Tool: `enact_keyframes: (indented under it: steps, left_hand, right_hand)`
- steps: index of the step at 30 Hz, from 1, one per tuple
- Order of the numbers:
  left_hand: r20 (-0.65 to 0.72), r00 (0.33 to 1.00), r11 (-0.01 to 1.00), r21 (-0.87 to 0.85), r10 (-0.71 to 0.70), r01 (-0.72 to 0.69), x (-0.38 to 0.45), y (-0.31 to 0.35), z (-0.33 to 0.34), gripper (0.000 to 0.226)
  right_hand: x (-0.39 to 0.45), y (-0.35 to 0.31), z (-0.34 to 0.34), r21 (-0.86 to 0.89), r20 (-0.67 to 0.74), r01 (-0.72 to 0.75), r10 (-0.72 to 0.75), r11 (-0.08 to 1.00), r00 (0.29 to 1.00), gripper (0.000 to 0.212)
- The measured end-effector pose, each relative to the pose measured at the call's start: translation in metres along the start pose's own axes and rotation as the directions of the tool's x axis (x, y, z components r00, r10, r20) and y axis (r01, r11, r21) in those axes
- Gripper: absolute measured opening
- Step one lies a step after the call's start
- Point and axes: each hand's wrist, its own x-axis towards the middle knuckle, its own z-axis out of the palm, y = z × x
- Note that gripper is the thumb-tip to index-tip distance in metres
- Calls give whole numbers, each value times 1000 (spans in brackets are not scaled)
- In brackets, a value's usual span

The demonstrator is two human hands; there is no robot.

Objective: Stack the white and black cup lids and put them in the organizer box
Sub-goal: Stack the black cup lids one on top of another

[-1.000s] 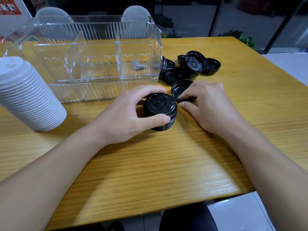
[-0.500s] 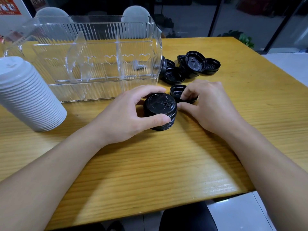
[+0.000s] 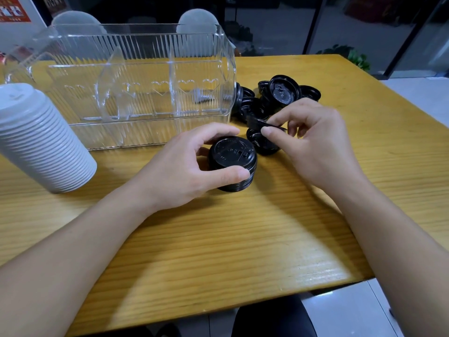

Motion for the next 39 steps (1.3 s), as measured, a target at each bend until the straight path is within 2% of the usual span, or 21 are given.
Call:
enact_keyframes:
  steps: [4, 7, 12, 18, 22, 26, 29, 32, 35, 39]
  left_hand:
    - [-57, 998, 999, -34, -31, 29, 1, -3, 1, 72]
    - [-150, 988, 992, -127, -32, 13, 3, -5, 1, 78]
    - [-175, 983, 975, -202, 59, -95, 4, 0, 2, 48]
    - [-232, 966, 954, -246, 112, -170, 1, 6, -1, 51]
    - [-247, 959, 933, -293, 138, -210, 2, 9, 0, 64]
    - [-281, 949, 911, -337, 145, -239, 1, 11, 1, 68]
    - [-340, 930, 902, -344, 139, -260, 0, 13, 0, 69]
    - [-345, 928, 906, -335, 139, -260, 0, 14, -1, 69]
    - [-299, 938, 928, -267, 177, -260, 1, 12, -1, 73]
    - [-253, 942, 960, -117, 221, -256, 2, 6, -1, 80]
  right_hand:
    - [0, -7, -1, 165, -56, 109, -101, 980, 993, 8]
    - [-4, -13, 0, 228, -46, 207, -202, 951, 978, 7]
    - [-11, -22, 8, 216, 2, 314, -322, 925, 947, 5]
    - [-16, -28, 13, 160, 43, 383, -394, 910, 918, 6]
    - [-16, -28, 13, 135, 36, 394, -402, 909, 915, 10]
    - [-16, -28, 12, 138, 6, 383, -387, 914, 922, 21]
    - [-16, -29, 10, 204, -16, 349, -353, 915, 935, 14]
    - [-17, -30, 7, 198, -34, 338, -338, 920, 940, 17]
    - [-16, -32, 7, 190, -35, 341, -341, 921, 940, 20]
    - [-16, -33, 5, 211, -25, 324, -327, 922, 945, 37]
